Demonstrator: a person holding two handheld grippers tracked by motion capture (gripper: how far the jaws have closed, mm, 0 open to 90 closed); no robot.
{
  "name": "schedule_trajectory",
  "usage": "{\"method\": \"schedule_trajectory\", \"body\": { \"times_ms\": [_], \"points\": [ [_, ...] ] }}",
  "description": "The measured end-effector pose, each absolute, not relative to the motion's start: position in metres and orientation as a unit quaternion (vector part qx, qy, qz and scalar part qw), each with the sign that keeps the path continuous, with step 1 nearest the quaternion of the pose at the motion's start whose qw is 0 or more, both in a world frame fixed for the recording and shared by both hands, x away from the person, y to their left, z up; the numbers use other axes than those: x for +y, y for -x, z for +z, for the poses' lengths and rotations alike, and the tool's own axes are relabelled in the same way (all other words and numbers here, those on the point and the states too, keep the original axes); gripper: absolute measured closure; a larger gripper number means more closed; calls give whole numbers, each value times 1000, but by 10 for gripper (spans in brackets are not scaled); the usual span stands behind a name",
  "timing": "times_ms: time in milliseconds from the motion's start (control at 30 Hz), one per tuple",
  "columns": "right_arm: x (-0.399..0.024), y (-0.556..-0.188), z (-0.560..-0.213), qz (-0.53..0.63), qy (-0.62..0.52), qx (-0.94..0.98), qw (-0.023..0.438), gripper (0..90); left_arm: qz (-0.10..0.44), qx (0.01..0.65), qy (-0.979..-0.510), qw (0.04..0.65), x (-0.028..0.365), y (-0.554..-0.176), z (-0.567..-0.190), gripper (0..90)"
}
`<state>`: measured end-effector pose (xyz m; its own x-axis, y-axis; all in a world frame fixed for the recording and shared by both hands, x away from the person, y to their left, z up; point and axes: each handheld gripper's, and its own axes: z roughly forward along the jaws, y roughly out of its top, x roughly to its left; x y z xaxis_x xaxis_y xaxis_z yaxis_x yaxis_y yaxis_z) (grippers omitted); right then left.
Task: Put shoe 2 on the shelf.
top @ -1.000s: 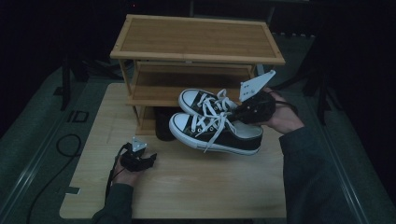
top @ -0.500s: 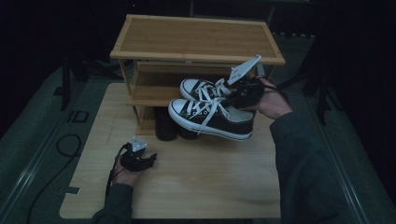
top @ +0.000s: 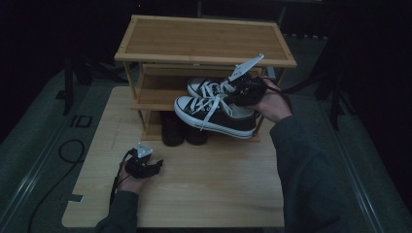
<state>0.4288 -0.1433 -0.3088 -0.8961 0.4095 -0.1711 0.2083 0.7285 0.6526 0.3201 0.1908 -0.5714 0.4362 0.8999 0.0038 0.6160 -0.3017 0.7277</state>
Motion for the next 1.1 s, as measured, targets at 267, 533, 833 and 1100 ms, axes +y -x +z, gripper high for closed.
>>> {"method": "schedule_trajectory", "body": {
  "times_ms": [267, 533, 833, 1100],
  "points": [
    [-138, -425, -313, 330, -197, 901, 203, 858, 211, 486, -779, 334, 191, -320, -571, 429],
    [-142, -428, -320, 347, -250, 871, 241, 858, 211, 487, -779, 334, 191, -320, -571, 429],
    [-136, -428, -327, 346, -302, 842, 283, 858, 211, 487, -779, 335, 191, -320, -571, 429],
    [-126, -429, -337, 340, -334, 823, 308, 857, 211, 487, -778, 335, 191, -320, -571, 429]
  ]
}}
